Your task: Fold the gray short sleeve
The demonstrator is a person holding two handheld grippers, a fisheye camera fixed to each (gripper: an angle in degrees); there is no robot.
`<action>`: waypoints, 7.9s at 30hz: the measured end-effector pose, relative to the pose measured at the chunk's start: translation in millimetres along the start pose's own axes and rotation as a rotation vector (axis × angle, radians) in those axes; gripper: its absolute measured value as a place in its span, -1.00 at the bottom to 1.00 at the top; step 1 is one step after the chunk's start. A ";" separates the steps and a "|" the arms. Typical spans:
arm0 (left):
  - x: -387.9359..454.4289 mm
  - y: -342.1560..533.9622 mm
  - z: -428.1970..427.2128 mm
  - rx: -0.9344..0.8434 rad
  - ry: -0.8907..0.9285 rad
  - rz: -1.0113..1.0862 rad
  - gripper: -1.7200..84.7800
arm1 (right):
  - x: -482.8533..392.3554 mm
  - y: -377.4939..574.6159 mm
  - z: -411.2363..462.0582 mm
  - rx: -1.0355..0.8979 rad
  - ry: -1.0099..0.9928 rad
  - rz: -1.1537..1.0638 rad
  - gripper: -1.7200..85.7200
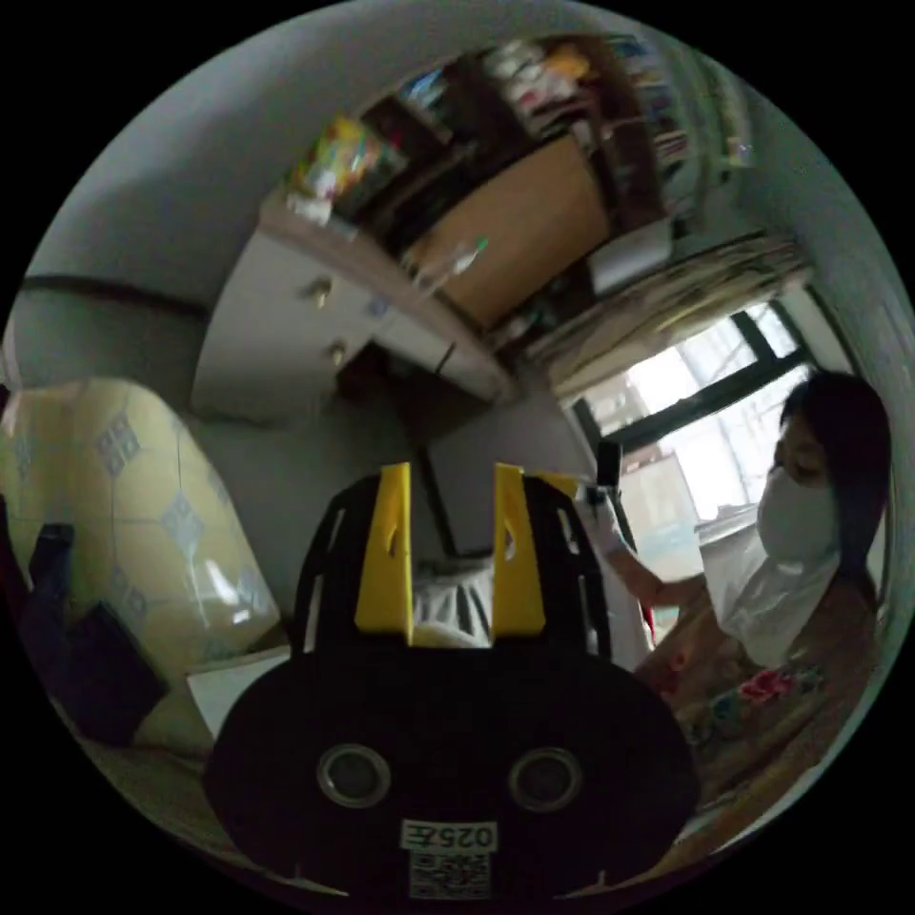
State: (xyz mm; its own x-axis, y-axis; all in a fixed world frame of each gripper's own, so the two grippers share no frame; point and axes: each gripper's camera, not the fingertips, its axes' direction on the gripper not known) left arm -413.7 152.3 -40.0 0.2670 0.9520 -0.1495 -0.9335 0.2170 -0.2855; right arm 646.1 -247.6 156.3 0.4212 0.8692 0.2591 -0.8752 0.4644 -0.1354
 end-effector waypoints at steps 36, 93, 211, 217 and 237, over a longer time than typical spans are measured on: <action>-255.3 99.6 285.6 -0.989 0.325 -0.604 -0.98 | 352.8 -63.2 272.4 -0.662 -0.821 0.730 -0.98; 8.0 309.2 26.3 -0.155 -0.517 -0.239 -0.95 | -84.9 339.8 329.4 -0.006 0.320 0.470 -0.91; 63.2 493.0 407.5 -0.651 -0.570 0.753 -0.88 | 368.3 256.4 73.3 -0.211 0.142 0.160 -0.97; 74.8 481.0 457.0 -0.700 -0.591 0.842 -0.89 | 433.7 269.0 86.1 -0.064 -0.152 0.307 -0.85; 93.8 382.5 499.1 -0.648 -0.494 0.658 -0.93 | 444.0 303.0 136.7 -0.078 0.054 0.304 -0.76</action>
State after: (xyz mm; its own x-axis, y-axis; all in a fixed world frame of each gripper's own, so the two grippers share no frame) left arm -865.2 432.3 309.2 -0.5106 0.8543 -0.0974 -0.5134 -0.3938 -0.7624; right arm 535.4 255.8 361.0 0.1565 0.9770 0.1448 -0.9430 0.1914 -0.2722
